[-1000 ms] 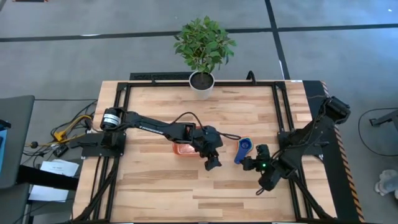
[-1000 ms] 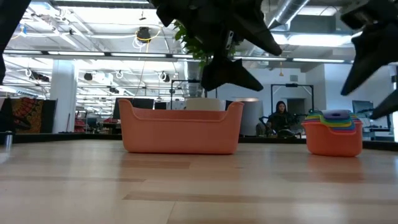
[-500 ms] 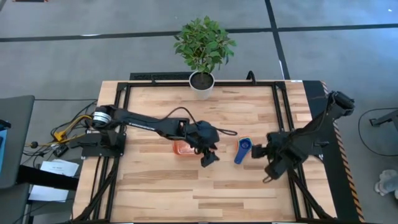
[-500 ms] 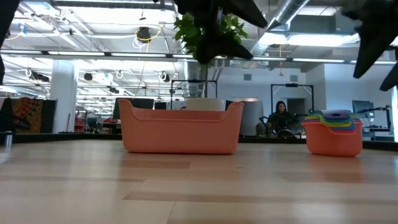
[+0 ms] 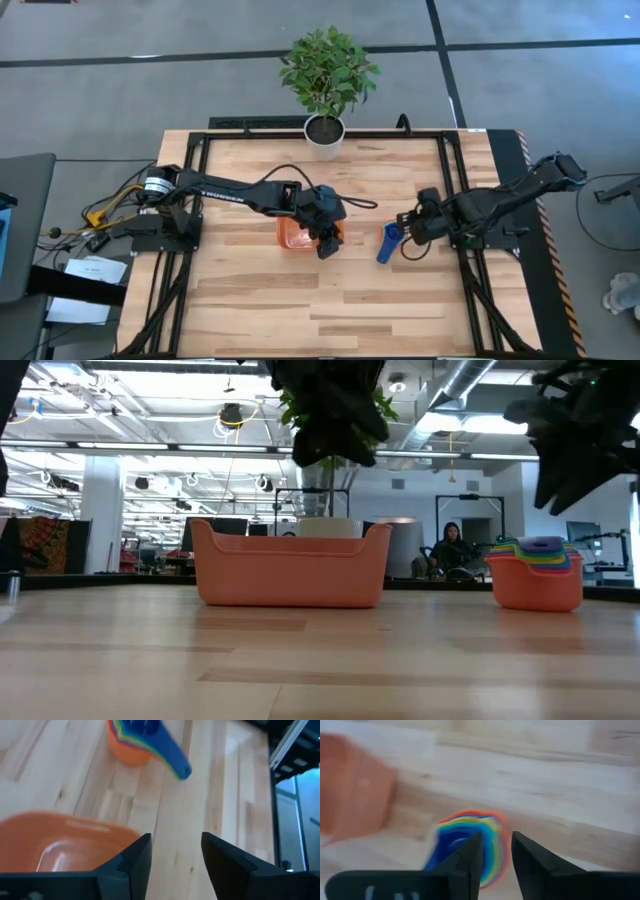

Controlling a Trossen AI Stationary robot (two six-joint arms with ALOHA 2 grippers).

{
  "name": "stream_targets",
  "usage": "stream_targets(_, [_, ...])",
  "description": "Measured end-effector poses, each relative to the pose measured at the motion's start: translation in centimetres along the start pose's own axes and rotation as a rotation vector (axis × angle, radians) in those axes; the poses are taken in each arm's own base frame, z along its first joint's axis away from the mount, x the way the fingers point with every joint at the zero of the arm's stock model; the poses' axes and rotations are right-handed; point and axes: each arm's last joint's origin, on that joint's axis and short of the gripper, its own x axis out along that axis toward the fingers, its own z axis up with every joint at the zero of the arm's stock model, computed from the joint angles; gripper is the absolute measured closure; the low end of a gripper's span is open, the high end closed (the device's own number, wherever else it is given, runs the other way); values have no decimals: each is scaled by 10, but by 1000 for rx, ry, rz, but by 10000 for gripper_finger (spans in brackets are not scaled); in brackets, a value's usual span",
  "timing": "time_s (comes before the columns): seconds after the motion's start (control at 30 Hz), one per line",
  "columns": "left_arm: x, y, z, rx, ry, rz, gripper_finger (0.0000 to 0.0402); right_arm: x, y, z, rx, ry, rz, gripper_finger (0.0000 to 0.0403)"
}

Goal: Nest measuring cups in basket
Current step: Put the nested measuring cups into the orange bin

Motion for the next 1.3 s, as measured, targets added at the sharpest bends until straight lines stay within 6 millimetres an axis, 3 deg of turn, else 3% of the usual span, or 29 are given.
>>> stream_targets(0.17, [-1,1,-4,-4,36,19,255,0,3,2,-116,11,32,263])
stream_targets(0.3, [-1,1,-4,-3,37,19,255,6,2,6,-194,66,-20,202])
stream_targets(0.43, [-1,1,-4,4,40,17,255,12,9,11,-274,183,42,133])
stream_targets(0.53, [-1,2,-3,10,38,18,255,19,11,16,-300,230,29,110])
stream_targets(1.0, [-2,4,-7,16,81,33,255,59,21,27,-388,393,-36,121])
stream_targets(1.3, [-4,4,-9,38,104,40,255,82,31,30,-422,470,18,124])
